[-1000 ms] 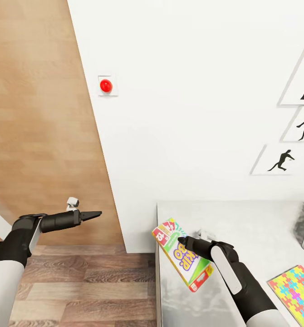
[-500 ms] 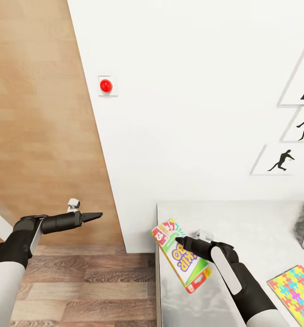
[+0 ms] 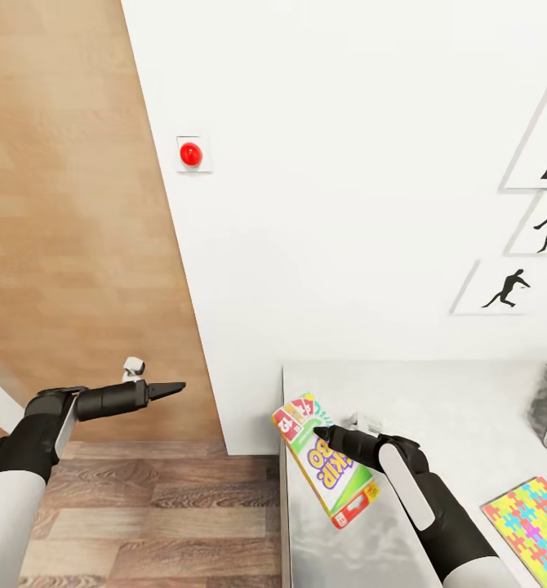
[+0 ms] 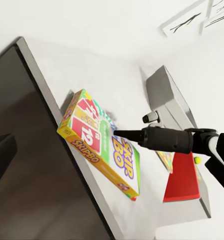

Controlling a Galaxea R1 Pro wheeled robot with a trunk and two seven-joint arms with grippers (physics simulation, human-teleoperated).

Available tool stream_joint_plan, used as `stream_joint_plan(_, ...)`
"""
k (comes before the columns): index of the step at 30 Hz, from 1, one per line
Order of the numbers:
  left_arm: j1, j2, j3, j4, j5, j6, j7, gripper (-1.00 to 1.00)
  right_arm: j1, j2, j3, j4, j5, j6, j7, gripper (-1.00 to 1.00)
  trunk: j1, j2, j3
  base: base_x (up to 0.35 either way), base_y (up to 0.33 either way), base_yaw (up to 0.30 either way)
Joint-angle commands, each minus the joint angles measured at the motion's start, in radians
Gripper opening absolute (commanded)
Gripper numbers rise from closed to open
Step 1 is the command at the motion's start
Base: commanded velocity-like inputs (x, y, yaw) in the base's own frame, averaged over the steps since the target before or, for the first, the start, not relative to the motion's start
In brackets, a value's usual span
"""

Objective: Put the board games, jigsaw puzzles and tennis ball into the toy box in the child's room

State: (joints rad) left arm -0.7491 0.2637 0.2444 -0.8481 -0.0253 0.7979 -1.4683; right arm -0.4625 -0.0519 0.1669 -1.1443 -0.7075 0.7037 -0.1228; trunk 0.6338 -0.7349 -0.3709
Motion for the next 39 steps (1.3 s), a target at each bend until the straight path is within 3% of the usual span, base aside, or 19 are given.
stream_joint_plan(1,0.0,-0.001,0.001,0.0,-0.003,0.011,-0.003,1.0,-0.001,-0.001,0.005,-0.001,-0.01,0.002,-0.005,1.0,0.0,-0.001,-0.001,0.0,0.0,0.0)
stream_joint_plan(11,0.0,-0.004,0.001,0.0,-0.003,0.011,0.0,1.0,-0.001,-0.002,0.037,-0.002,-0.01,0.002,0.018,1.0,0.0,-0.001,-0.001,0.0,0.0,0.0)
stream_joint_plan(39,0.001,-0.004,0.001,0.0,-0.003,0.011,0.002,1.0,-0.001,0.0,0.039,-0.004,-0.009,0.042,0.022,1.0,0.0,-0.001,-0.001,0.0,0.0,0.0)
